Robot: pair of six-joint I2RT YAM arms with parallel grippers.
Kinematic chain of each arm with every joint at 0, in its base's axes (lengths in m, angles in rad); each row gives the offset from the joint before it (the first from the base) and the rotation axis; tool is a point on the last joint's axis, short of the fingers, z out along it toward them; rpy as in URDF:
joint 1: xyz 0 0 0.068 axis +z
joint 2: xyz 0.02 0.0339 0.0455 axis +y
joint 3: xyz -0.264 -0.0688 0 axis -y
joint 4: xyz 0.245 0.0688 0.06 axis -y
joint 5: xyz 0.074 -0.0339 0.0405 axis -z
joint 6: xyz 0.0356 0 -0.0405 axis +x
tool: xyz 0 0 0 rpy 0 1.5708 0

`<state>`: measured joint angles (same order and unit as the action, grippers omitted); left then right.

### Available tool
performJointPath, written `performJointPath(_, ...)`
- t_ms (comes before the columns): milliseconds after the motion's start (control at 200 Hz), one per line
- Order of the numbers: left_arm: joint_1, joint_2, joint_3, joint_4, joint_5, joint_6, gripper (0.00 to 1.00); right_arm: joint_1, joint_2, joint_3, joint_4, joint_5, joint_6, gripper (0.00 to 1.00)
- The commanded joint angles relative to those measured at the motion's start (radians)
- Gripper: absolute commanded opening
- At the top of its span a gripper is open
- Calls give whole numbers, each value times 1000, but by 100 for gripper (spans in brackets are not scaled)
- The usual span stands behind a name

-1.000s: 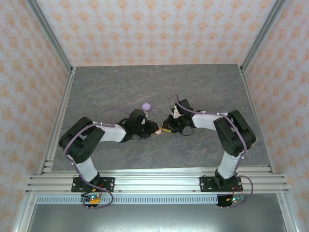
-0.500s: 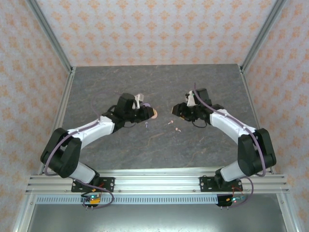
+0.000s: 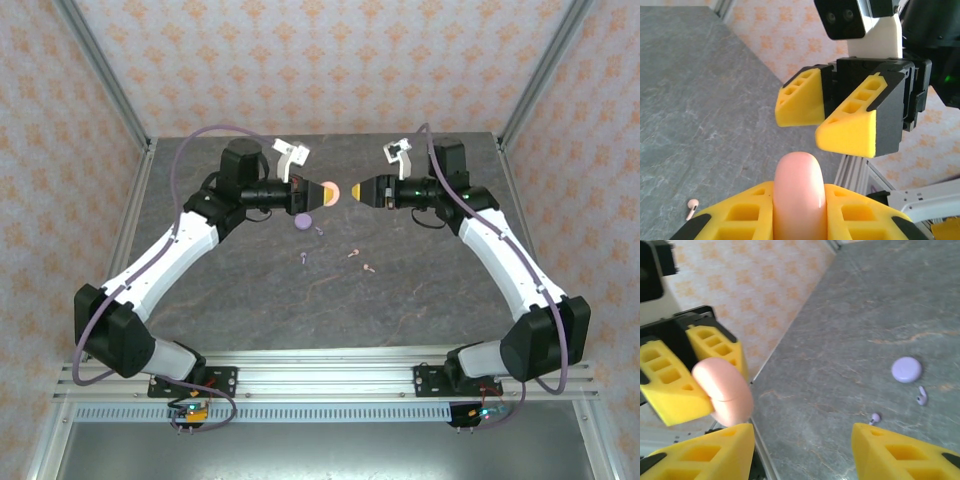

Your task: Insert the wireless bluetooth earbuds into the charging case

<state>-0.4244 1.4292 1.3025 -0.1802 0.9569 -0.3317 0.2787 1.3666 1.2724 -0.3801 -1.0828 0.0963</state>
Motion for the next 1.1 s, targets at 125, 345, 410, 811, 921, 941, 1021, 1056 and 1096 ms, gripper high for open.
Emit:
performJointPath(125, 6, 17, 69, -23, 112, 38, 18, -1, -22, 59, -16, -170, -63, 53)
performJointPath(345, 5, 12, 77, 6, 145, 13, 16, 30, -18, 83, -10, -209, -70, 51)
performJointPath(410, 4, 10, 79, 10, 155, 12, 15, 42, -15, 91, -8, -210, -74, 51)
performJointPath(811, -3, -12, 77, 45, 188, -11, 14, 80, 39, 150, -46, -259, -104, 43)
performJointPath(921, -4, -15, 75, 63, 195, -21, 14, 85, 49, 162, -68, -275, -121, 41)
performJointPath(941, -4, -16, 75, 68, 196, -22, 14, 87, 51, 163, -74, -278, -127, 41)
performJointPath(1021, -4, -16, 75, 79, 201, -29, 14, 92, 57, 172, -91, -288, -141, 39)
performJointPath(1056, -4, -16, 75, 80, 201, -30, 14, 94, 60, 175, -97, -297, -145, 38)
performJointPath(1096, -6, -16, 76, 82, 201, -32, 14, 97, 64, 180, -106, -302, -151, 37)
